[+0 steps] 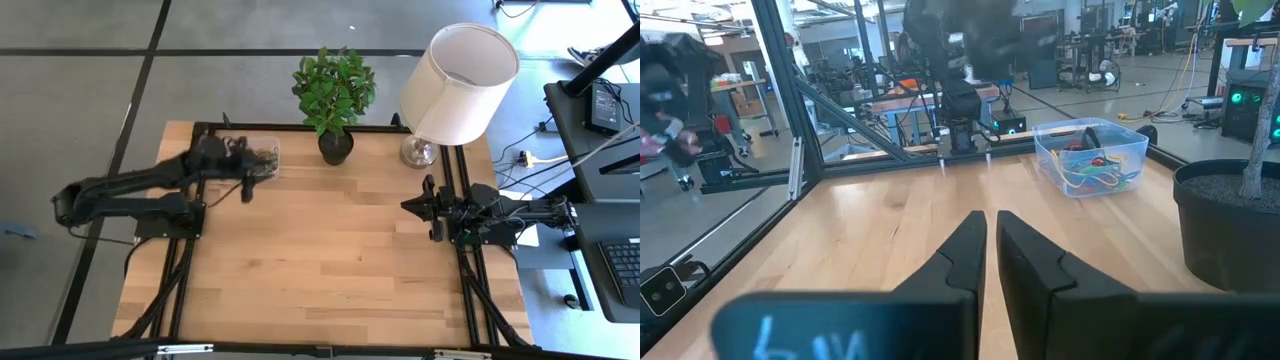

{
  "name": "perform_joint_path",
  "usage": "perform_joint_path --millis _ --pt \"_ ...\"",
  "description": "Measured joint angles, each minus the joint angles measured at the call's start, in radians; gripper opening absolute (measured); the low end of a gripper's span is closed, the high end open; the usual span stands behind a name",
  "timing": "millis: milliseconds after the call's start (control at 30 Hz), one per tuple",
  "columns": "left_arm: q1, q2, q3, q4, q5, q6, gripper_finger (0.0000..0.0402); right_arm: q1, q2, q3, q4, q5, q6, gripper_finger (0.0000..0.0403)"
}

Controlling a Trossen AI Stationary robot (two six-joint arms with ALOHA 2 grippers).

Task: Pick and place rubber bands into bin
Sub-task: Return to Home Position

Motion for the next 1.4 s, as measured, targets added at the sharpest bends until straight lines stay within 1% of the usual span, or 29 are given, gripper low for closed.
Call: perform_joint_path --millis 167,267,367,467,667,900,1167,1300,1400 --pt "-0.094 -0.145 -0.23 0.232 0.001 -0.067 0.0171 0.0 0.0 0.0 0.0 0.0 -0.001 0.0034" --pt "-0.139 -0.231 -0.344 0.346 0.036 -0.067 0.0169 0.0 0.0 0.0 0.0 0.0 -0.001 0.0034" --pt "-0.163 -0.309 -0.429 0.417 0.085 -0.084 0.0169 0.0 0.0 0.0 0.0 0.0 0.0 0.0034" --pt "-0.176 -0.38 -0.482 0.437 0.089 -0.142 0.0169 0.0 0.0 0.0 0.0 0.0 -0.001 0.0034" --pt "-0.217 -0.465 -0.531 0.431 0.082 -0.183 0.0169 0.0 0.0 0.0 0.0 0.0 -0.001 0.0034" --pt "-0.284 -0.504 -0.534 0.361 0.076 -0.208 0.0169 0.0 0.0 0.0 0.0 0.0 0.0 0.0034" --pt "-0.338 -0.555 -0.534 0.362 -0.008 -0.207 0.0169 0.0 0.0 0.0 0.0 0.0 -0.001 0.0034" --pt "-0.349 -0.596 -0.534 0.361 -0.021 -0.191 0.0169 0.0 0.0 0.0 0.0 0.0 0.0 0.0034" --pt "-0.351 -0.627 -0.534 0.339 -0.057 -0.192 0.0169 0.0 0.0 0.0 0.0 0.0 -0.001 0.0034"
